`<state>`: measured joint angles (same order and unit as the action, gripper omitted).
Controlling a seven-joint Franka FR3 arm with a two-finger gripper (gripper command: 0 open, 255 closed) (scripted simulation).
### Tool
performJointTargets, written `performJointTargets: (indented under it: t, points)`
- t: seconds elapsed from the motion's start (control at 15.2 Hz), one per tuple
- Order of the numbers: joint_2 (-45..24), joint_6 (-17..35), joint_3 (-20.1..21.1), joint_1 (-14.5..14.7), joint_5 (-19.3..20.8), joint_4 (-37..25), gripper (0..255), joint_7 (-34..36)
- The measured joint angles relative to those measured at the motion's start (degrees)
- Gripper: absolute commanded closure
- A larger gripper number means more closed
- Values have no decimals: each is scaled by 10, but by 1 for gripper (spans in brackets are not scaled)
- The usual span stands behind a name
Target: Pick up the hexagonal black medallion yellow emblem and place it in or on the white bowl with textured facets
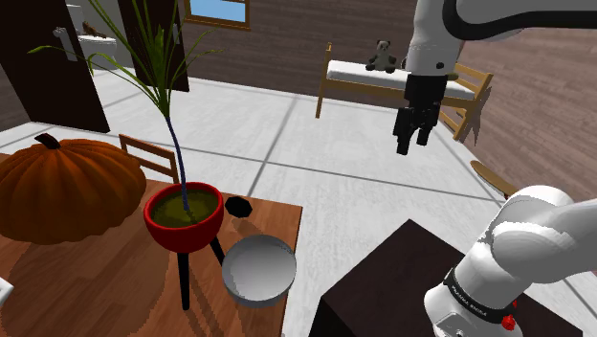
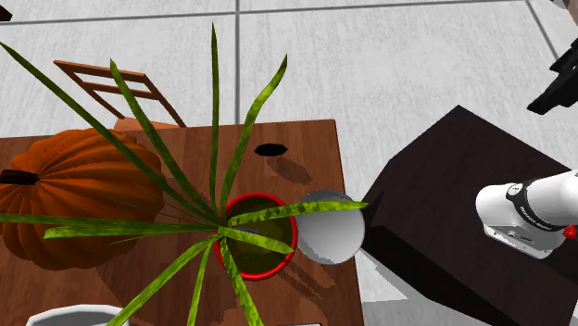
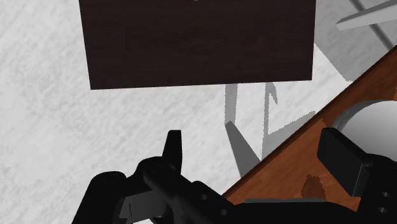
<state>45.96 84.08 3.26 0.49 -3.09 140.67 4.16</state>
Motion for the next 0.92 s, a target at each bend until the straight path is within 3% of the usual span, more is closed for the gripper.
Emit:
performJointTargets:
  t: [0.26, 0.92]
  points:
    - [-37, 36, 3, 6, 2, -1, 0, -14]
    - [-246, 203, 25, 32, 13, -47, 0, -71]
